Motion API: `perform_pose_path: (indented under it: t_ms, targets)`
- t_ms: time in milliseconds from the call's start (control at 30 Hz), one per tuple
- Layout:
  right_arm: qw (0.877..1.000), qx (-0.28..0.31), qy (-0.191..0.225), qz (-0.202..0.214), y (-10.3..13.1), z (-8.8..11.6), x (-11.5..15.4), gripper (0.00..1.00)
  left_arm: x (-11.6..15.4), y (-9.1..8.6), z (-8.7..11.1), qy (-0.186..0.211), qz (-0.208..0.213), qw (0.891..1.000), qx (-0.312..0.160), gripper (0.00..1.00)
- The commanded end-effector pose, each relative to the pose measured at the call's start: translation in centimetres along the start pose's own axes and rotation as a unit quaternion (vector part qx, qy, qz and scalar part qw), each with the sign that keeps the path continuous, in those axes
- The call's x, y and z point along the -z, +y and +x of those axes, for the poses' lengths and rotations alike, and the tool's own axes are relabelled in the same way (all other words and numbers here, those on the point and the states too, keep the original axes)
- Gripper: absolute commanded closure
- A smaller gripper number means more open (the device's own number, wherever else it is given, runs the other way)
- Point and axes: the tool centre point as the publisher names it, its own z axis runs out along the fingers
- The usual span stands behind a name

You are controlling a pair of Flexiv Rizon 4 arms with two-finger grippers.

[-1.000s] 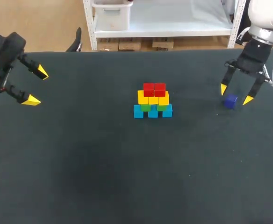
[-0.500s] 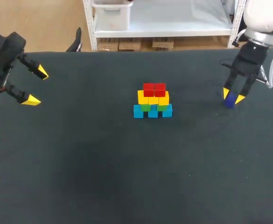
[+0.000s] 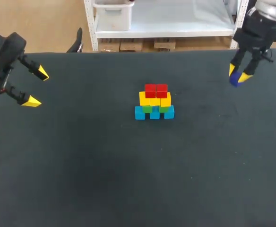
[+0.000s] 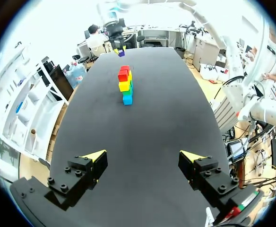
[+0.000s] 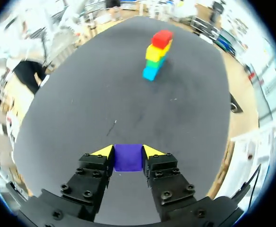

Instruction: Place the blue cubes, place green cubes on the blue cubes, place the yellow cubes on the green cubes, then place the red cubes on the yellow cubes, and place purple cube on the red cubes.

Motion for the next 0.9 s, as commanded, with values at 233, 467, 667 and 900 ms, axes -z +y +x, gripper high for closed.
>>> perform_pose_path:
  t_ms: [233, 467, 667, 900]
  targets:
    - [0.952, -0.175, -0.084, 0.238, 0.3, -4.8, 3.2, 1.0, 0.0, -0.1, 0.2, -0.002, -0.002, 1.0, -0.002, 0.0]
    - [0.946, -0.146, -0.103, 0.27, -0.9, -7.9, 3.1, 1.0, 0.0, -0.1, 0.2, -0.002, -0.002, 1.0, -0.002, 0.0]
    - [0.948, -0.124, -0.135, 0.262, -1.0, -8.5, 2.8, 1.0, 0.0, -0.1, 0.2, -0.002, -0.002, 1.0, -0.002, 0.0]
    - [0.978, -0.002, -0.17, 0.12, -1.3, -8.6, 1.6, 1.0, 0.0, -0.1, 0.2, -0.002, -0.002, 1.0, -0.002, 0.0]
